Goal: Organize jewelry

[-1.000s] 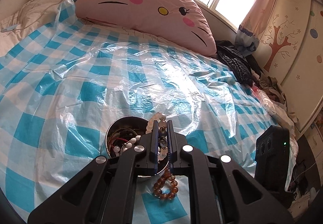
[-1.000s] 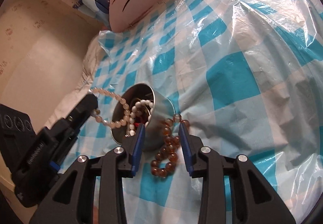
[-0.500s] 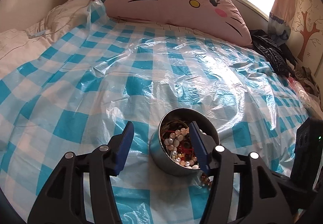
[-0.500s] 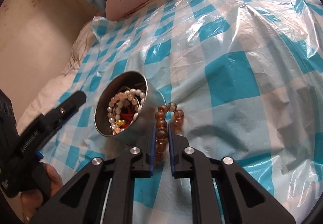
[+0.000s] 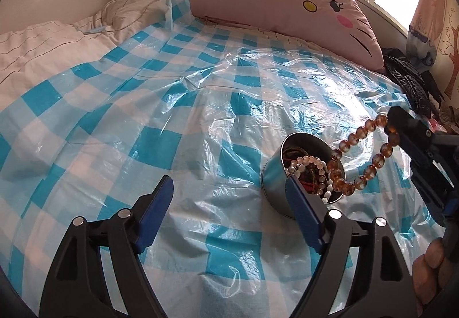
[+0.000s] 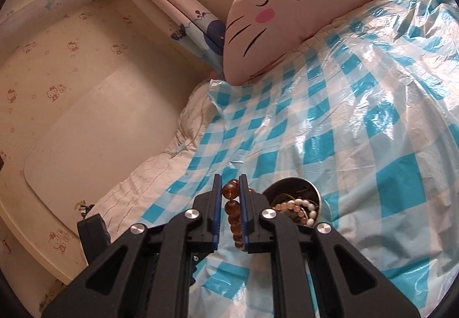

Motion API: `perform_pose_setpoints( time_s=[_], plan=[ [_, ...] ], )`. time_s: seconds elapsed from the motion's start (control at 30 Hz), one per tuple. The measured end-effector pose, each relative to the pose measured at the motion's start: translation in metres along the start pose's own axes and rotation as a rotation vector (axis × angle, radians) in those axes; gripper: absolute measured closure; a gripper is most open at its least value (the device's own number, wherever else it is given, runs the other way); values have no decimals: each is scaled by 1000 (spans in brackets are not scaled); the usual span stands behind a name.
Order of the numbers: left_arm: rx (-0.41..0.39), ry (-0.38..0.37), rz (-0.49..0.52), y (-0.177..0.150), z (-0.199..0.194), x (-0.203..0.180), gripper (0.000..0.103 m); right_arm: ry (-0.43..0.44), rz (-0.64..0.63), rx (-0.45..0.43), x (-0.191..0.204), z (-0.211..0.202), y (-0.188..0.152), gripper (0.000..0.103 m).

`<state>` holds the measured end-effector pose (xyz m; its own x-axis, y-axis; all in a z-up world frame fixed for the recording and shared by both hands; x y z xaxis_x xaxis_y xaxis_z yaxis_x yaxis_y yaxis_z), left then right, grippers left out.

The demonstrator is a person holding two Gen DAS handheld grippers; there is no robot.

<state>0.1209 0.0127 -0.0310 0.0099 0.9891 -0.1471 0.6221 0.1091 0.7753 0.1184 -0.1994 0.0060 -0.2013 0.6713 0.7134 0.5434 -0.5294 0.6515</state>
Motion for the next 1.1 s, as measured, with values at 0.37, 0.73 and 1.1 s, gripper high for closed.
perform_pose_setpoints(
  time_s=[0.37,0.73,1.1],
  plan=[
    [5,12,69,-15,-15,-5,15,-312,-1,20,-37,-7,-13,57],
    [2,66,146,-34,-87,15,7,-542,-316,-89,21,-115,-60,7],
    [-72,78,180,-61,-141,13,7,-558,-358,-56,45,-164,-91,7]
  ],
)
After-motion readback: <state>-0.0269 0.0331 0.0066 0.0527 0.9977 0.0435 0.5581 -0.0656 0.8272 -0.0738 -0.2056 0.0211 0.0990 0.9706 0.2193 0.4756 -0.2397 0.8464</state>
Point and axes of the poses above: each gripper's, at about its wrist camera, not at the fingertips, and z roughly the way its jaws point, x to its left, y to its top, the point moved 2 cm from there along z, roughly the way its jaws point, and after that the axes turned 7 degrees about -x, right-handed, at the moved point
